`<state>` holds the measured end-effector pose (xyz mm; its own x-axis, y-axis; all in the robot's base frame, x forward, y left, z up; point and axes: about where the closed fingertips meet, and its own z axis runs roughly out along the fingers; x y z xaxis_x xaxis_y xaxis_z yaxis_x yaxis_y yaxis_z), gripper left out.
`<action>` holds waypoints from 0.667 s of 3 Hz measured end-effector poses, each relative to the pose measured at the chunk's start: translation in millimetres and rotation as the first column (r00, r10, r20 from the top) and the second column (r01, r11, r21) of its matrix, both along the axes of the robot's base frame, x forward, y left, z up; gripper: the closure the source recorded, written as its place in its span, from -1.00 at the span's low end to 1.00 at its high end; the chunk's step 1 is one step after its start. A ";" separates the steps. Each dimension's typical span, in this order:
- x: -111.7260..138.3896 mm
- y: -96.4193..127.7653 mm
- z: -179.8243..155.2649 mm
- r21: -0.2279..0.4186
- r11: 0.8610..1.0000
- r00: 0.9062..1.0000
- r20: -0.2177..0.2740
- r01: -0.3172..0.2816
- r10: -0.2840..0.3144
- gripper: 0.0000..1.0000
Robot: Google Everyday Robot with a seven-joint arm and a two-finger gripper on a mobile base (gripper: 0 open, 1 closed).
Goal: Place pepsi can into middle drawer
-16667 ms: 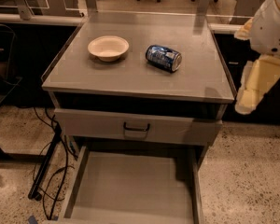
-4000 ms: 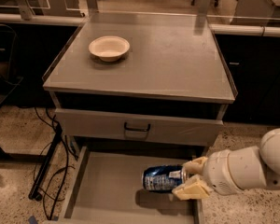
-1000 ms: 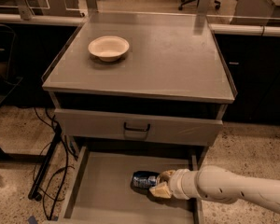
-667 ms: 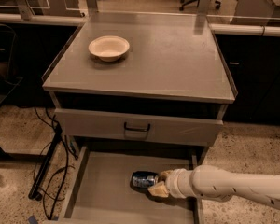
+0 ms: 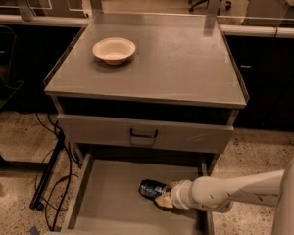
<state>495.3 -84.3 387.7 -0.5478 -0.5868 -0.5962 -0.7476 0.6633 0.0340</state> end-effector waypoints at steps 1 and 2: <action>2.2 0.2 -1.7 -0.004 1.000 1.000 0.005 0.003 -0.003 0.65; 2.2 0.2 -1.8 -0.004 1.000 1.000 0.005 0.003 -0.003 0.18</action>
Offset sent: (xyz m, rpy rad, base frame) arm 0.0022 0.0001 -0.0017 -0.0040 -0.0047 -0.0030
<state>497.5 -84.1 386.0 -0.5467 -0.5876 -0.5964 -0.7458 0.6656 0.0278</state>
